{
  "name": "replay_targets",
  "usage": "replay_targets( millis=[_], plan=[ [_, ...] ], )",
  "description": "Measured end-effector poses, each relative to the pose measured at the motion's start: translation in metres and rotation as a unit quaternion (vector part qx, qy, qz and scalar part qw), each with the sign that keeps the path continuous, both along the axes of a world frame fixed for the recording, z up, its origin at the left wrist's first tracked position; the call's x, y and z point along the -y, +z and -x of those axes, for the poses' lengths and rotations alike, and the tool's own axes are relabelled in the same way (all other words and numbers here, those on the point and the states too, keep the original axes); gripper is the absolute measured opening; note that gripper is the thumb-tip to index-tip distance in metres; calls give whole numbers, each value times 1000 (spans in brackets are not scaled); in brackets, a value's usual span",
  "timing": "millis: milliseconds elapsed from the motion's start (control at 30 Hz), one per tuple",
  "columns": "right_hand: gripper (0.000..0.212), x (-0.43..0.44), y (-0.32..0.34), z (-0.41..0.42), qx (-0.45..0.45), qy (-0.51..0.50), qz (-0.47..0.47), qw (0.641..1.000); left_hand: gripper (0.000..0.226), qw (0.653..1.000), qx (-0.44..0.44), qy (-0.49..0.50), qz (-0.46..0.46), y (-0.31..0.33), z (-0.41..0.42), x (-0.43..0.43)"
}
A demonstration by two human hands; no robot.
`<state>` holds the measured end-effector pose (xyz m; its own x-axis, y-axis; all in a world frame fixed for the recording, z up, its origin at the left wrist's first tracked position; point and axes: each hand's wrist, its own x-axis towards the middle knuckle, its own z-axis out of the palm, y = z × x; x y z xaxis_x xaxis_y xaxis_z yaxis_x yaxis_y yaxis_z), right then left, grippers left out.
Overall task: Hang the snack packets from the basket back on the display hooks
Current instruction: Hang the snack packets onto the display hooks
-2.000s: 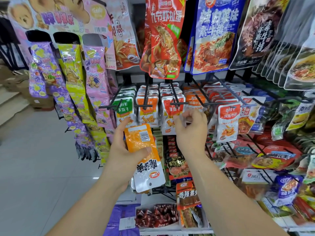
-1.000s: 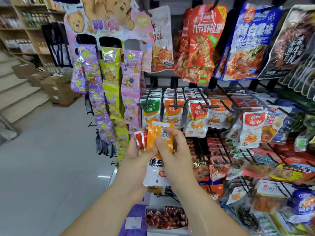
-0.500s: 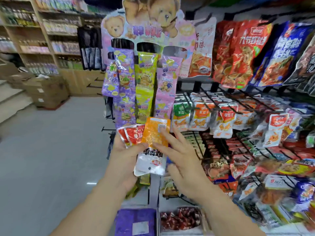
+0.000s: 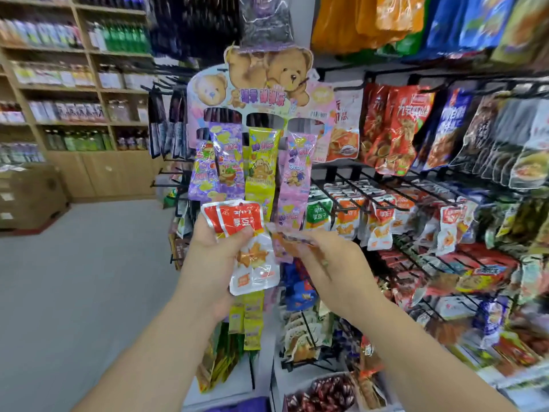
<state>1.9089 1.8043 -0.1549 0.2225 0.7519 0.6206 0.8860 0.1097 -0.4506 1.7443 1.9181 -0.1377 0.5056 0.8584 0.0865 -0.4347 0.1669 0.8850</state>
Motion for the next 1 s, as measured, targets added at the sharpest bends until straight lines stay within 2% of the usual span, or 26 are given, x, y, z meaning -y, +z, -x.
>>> replay_targets(
  millis=[67, 133, 200, 267, 300, 333, 400, 467, 633, 733, 867, 1000],
  plan=[
    [21, 0, 15, -1, -105, 2, -16, 994, 52, 999, -6, -6, -39, 20, -4, -3],
    [27, 1, 37, -5, -199, 8, -53, 979, 49, 997, -4, -12, -74, 42, -11, -6],
    [38, -2, 58, -15, -292, 13, -82, 953, 41, 994, 1, -13, -106, 64, -21, -7],
    [30, -3, 80, -28, -357, 16, -118, 927, 38, 990, 3, -17, -141, 86, -33, -6],
    [21, -2, 92, -34, -363, 8, -134, 922, 38, 988, 7, -16, -155, 96, -39, -5],
    [24, -1, 105, -40, -355, -7, -150, 923, 38, 986, 16, -13, -167, 106, -46, -5],
    [49, -1, 129, -54, -317, -38, -170, 932, 42, 980, 32, -8, -198, 127, -60, -3],
    [57, -2, 153, -66, -287, -42, -187, 939, 49, 973, 45, -4, -225, 147, -72, -1],
    [42, -1, 224, -89, -278, -17, -227, 933, 47, 967, 83, 16, -241, 191, -94, 5],
    [56, -7, 266, -101, -271, 6, -250, 930, 51, 961, 98, 29, -258, 211, -102, 7],
    [41, -25, 318, -106, -242, 3, -266, 933, 53, 958, 108, 42, -261, 227, -107, 9],
    [54, -50, 352, -114, -231, 1, -278, 932, 55, 952, 111, 64, -277, 241, -108, 9]
  ],
)
